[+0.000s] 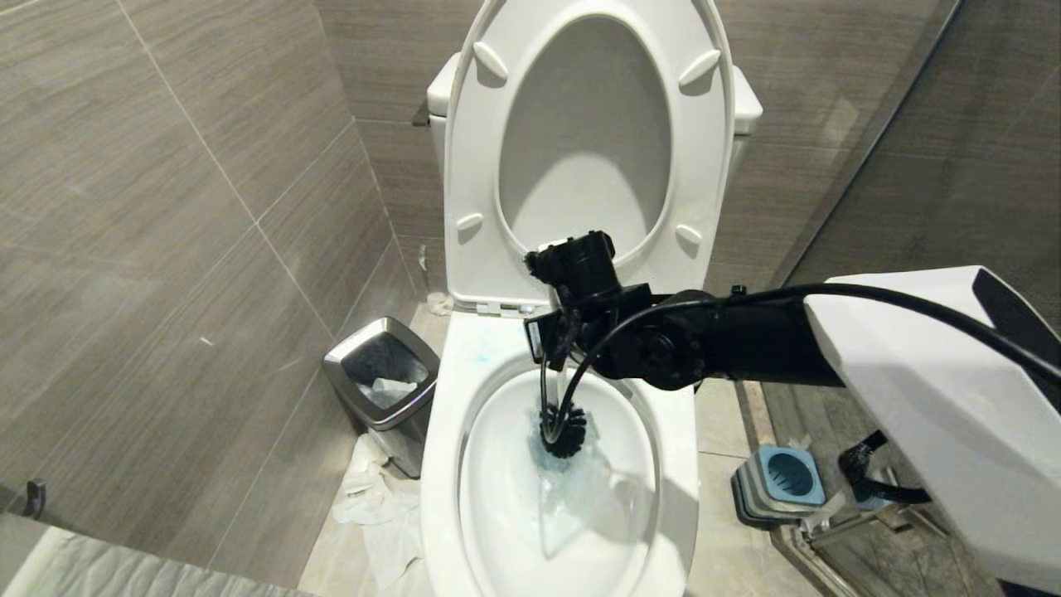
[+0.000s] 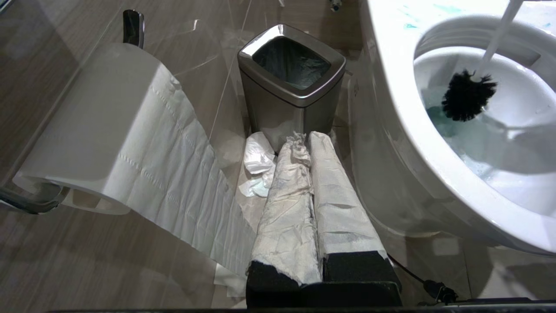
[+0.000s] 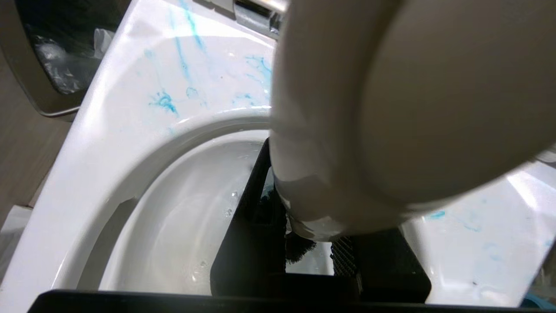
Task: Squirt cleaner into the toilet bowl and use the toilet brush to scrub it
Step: Scrub the toilet bowl
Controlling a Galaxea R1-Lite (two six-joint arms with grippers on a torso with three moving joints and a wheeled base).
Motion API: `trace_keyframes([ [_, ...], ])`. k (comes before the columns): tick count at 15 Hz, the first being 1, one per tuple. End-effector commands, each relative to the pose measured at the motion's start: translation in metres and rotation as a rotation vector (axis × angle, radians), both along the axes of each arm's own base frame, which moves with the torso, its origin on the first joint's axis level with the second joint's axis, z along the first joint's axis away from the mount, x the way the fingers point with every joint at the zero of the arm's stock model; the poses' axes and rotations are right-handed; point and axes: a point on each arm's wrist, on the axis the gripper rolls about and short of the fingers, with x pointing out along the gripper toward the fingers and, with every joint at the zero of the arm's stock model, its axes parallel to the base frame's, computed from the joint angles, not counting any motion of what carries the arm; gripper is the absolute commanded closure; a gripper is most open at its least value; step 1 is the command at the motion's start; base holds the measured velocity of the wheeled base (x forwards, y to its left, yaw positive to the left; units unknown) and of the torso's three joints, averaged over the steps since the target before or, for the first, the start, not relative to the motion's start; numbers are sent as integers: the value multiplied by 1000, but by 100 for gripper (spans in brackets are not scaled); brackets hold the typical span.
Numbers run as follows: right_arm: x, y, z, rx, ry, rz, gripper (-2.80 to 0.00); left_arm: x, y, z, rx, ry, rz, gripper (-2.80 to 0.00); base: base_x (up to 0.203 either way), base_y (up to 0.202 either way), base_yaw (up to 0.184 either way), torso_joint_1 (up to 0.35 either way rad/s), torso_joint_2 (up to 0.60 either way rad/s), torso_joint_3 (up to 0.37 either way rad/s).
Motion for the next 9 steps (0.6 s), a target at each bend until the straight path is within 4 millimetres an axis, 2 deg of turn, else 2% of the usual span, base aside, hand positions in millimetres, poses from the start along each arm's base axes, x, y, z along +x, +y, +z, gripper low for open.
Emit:
trace_keyframes([
  [1, 3, 9, -15, -12, 13, 7, 0, 0, 0, 0, 0, 3, 1, 0, 0, 0, 0, 0, 0, 0],
  [5, -16, 23, -4, 0, 3, 56, 0, 0, 0, 0, 0, 3, 1, 0, 0, 0, 0, 0, 0, 0],
  [9, -51, 11, -3, -40, 77, 78, 0, 0, 0, 0, 0, 3, 1, 0, 0, 0, 0, 0, 0, 0],
])
